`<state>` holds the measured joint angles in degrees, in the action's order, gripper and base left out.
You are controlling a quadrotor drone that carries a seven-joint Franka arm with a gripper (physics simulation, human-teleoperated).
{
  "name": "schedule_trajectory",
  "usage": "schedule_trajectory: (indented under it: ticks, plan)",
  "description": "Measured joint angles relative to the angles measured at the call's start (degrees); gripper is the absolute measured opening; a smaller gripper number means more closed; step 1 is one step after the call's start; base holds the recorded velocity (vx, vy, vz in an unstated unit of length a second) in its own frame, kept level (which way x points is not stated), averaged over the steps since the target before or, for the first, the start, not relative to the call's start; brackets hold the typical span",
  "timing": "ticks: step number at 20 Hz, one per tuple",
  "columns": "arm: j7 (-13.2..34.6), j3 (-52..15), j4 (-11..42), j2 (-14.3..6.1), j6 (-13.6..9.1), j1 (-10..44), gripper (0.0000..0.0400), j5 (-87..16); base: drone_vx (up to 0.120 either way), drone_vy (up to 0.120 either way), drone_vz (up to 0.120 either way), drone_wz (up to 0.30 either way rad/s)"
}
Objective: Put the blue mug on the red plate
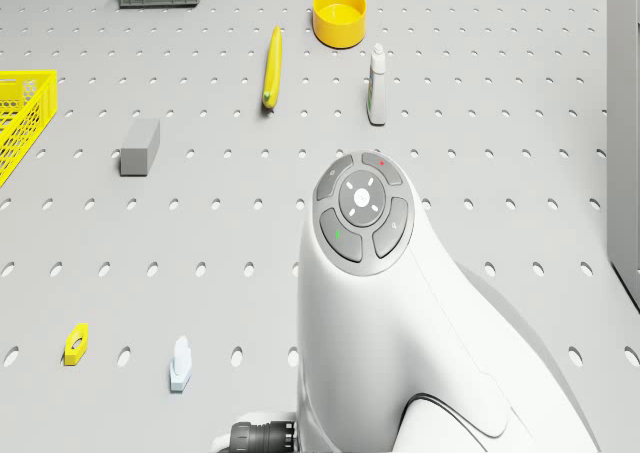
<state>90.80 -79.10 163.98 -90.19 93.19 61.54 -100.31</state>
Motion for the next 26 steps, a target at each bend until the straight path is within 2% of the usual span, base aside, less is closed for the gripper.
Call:
schedule_trajectory:
  ticks: [15, 21, 26]
  plan:
    - [-13.93, -0.56, -3.41, -1.1, 1.47, -10.16, 0.01, 1.1, 0.0, 0.0, 0.0, 0.0]
    - [-16.9, 2.67, -5.17, -1.44, 3.21, -11.82, 0.01, -1.66, 0.0, 0.0, 0.0, 0.0]
    - [-18.82, 5.08, -4.15, -1.87, 4.21, -14.99, 0.01, -3.91, 0.0, 0.0, 0.0, 0.0]
